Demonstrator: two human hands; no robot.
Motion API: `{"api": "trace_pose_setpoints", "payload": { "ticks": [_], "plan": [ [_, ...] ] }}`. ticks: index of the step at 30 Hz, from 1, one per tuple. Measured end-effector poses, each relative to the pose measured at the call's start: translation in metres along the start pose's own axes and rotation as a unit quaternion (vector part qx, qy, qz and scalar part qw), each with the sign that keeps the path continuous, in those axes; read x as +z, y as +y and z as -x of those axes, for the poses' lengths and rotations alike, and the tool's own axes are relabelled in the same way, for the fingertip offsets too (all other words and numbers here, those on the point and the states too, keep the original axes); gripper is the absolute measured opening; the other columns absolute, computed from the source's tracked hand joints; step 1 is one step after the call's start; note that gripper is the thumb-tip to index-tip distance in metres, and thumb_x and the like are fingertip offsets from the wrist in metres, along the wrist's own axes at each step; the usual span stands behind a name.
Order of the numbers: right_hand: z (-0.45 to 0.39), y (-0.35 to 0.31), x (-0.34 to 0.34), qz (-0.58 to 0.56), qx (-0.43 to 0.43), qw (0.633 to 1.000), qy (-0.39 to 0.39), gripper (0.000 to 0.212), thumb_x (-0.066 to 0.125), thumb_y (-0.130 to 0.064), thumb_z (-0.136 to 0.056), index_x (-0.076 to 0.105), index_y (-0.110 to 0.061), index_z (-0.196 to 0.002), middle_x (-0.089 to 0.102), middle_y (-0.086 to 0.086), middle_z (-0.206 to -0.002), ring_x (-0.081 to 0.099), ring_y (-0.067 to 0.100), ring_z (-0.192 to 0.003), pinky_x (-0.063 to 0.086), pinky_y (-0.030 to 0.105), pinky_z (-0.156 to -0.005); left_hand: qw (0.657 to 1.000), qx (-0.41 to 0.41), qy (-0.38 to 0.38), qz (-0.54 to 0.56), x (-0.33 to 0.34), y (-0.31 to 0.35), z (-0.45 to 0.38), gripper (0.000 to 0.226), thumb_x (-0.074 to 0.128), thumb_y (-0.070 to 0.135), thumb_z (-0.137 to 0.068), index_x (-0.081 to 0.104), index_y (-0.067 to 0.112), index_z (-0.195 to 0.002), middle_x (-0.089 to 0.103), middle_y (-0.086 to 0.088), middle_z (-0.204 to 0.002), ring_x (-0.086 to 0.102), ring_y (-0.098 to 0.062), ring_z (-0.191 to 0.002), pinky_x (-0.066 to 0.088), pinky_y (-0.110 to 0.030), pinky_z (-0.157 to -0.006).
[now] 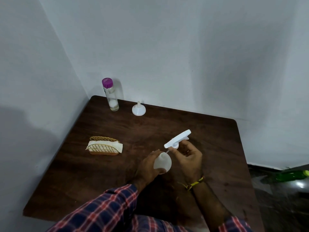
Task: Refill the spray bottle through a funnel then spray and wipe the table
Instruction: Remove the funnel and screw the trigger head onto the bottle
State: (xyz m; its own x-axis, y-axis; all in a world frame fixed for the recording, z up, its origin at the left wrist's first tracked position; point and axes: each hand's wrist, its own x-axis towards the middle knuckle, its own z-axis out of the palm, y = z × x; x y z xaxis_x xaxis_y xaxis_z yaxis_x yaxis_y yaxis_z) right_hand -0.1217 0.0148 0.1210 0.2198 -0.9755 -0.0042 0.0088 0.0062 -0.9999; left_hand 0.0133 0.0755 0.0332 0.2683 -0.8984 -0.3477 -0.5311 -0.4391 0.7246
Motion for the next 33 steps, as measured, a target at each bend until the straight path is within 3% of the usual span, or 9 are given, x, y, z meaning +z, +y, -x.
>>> {"api": "trace_pose_setpoints", "payload": {
  "ticks": [4,7,12,18,22,28,31,33],
  "plan": [
    [0.007,0.02,0.003,0.057,0.004,0.998,-0.032,0.031,0.078,-0.008,-0.081,0.073,-0.016,-0.111,0.075,-0.005,-0.107,0.07,0.015,-0.104,0.057,0.039,-0.09,1.0,0.005,0.014,0.015,0.001,-0.002,0.001,0.076,0.077,0.039,-0.081,0.041,0.024,-0.146,0.042,0.004,-0.152,0.039,-0.016,-0.14,0.031,-0.03,-0.116],
    [0.011,0.035,0.003,0.086,0.02,0.995,-0.046,0.032,0.076,-0.01,-0.083,0.071,-0.019,-0.114,0.074,-0.007,-0.11,0.069,0.011,-0.107,0.056,0.043,-0.094,1.0,0.009,0.009,0.028,-0.001,-0.002,0.002,0.078,0.078,0.034,-0.081,0.039,0.023,-0.148,0.04,0.005,-0.154,0.035,-0.016,-0.142,0.031,-0.031,-0.117],
    [0.017,0.039,0.009,0.129,0.023,0.988,-0.08,0.033,0.072,-0.008,-0.086,0.068,-0.032,-0.108,0.074,-0.014,-0.105,0.069,0.006,-0.101,0.058,0.035,-0.088,0.998,0.018,0.012,0.053,0.0,-0.007,0.003,0.08,0.08,0.032,-0.079,0.04,0.027,-0.148,0.04,0.008,-0.153,0.033,-0.012,-0.143,0.033,-0.031,-0.116],
    [0.011,0.051,0.004,0.217,-0.019,0.968,-0.125,0.016,0.068,-0.017,-0.088,0.069,-0.018,-0.104,0.073,-0.01,-0.1,0.069,0.008,-0.096,0.057,0.042,-0.083,0.997,0.008,0.008,0.078,0.001,-0.01,0.001,0.082,0.083,0.04,-0.072,0.044,0.034,-0.144,0.049,0.013,-0.146,0.045,-0.006,-0.135,0.042,-0.037,-0.111],
    [0.01,0.041,0.004,0.198,-0.024,0.968,-0.155,0.033,0.065,-0.01,-0.091,0.067,-0.036,-0.11,0.072,-0.016,-0.109,0.066,0.004,-0.107,0.055,0.039,-0.094,0.995,0.014,0.011,0.1,0.003,-0.016,-0.002,0.086,0.083,0.044,-0.066,0.046,0.035,-0.143,0.053,0.015,-0.142,0.049,-0.004,-0.129,0.044,-0.036,-0.108],
    [0.006,0.036,0.001,0.163,-0.015,0.97,-0.18,0.057,0.062,-0.002,-0.093,0.061,-0.056,-0.113,0.072,-0.01,-0.112,0.067,0.011,-0.108,0.054,0.04,-0.093,0.994,0.014,0.005,0.105,0.003,-0.014,-0.003,0.087,0.078,0.054,-0.065,0.047,0.03,-0.143,0.052,0.011,-0.143,0.05,-0.009,-0.129,0.043,-0.035,-0.11],
    [0.001,0.036,-0.002,0.171,-0.005,0.963,-0.209,0.051,0.061,-0.004,-0.093,0.063,-0.051,-0.114,0.072,-0.008,-0.111,0.068,0.011,-0.106,0.055,0.039,-0.092,0.995,0.002,-0.004,0.096,0.005,-0.015,-0.005,0.083,0.08,0.049,-0.072,0.044,0.03,-0.144,0.05,0.009,-0.145,0.048,-0.01,-0.131,0.04,-0.033,-0.112],
    [-0.011,0.036,-0.009,0.177,0.001,0.95,-0.258,0.039,0.059,-0.006,-0.095,0.064,-0.033,-0.123,0.07,-0.003,-0.121,0.065,0.013,-0.112,0.053,0.044,-0.097,0.997,-0.003,-0.006,0.072,0.005,-0.014,-0.005,0.082,0.078,0.047,-0.077,0.039,0.027,-0.147,0.044,0.006,-0.15,0.044,-0.013,-0.135,0.035,-0.032,-0.114]
  ]
}}
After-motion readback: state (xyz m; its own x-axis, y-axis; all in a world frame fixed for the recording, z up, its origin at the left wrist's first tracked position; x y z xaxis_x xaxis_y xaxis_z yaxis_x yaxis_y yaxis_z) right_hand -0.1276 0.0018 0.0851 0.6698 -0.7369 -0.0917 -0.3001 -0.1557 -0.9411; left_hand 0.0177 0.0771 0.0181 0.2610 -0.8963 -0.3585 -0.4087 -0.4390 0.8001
